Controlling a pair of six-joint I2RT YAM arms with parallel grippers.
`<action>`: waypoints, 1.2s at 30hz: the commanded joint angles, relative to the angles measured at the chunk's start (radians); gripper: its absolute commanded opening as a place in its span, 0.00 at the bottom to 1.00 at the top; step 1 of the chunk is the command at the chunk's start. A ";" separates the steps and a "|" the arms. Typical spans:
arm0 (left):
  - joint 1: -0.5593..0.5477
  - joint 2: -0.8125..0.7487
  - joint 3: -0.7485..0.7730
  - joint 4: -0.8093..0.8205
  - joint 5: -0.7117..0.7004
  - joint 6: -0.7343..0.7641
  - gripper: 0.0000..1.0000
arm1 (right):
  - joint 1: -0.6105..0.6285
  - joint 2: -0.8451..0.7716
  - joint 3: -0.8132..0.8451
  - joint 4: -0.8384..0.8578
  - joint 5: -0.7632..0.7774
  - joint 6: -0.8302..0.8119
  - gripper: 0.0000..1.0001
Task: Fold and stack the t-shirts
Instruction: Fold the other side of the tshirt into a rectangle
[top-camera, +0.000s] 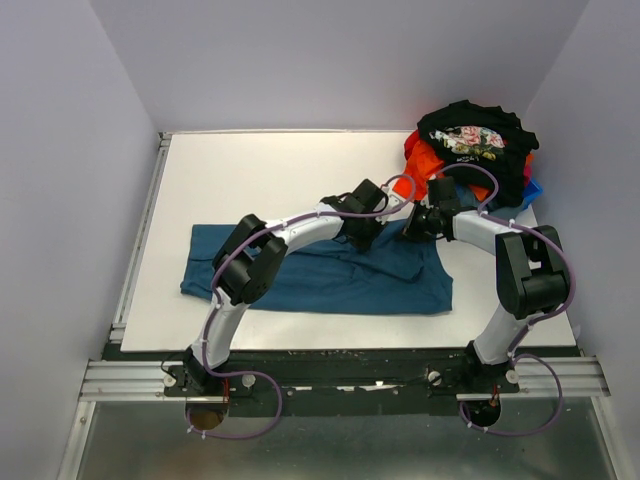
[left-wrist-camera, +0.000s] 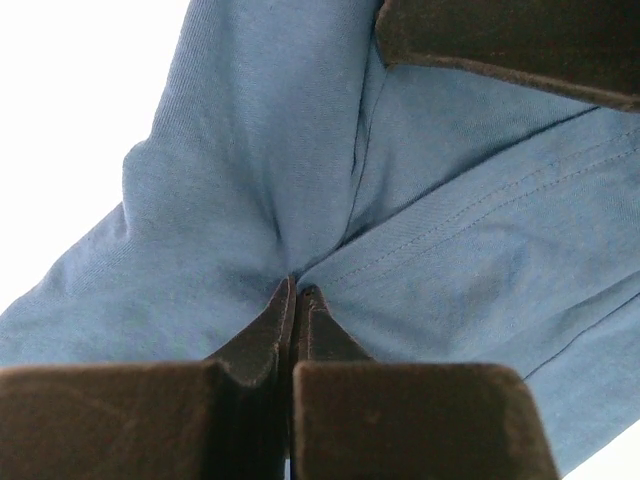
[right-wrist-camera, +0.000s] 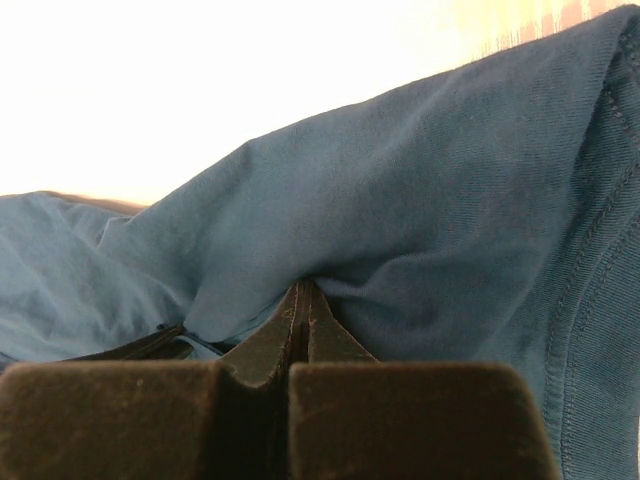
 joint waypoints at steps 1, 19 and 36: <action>-0.010 -0.042 -0.006 0.000 0.018 0.011 0.00 | -0.011 0.007 0.010 0.014 -0.015 -0.002 0.01; -0.056 -0.372 -0.320 0.040 -0.022 -0.077 0.00 | -0.013 0.038 0.026 0.002 -0.012 0.004 0.01; -0.076 -0.654 -0.689 0.243 0.119 -0.178 0.61 | -0.019 -0.002 0.008 -0.011 -0.001 0.001 0.02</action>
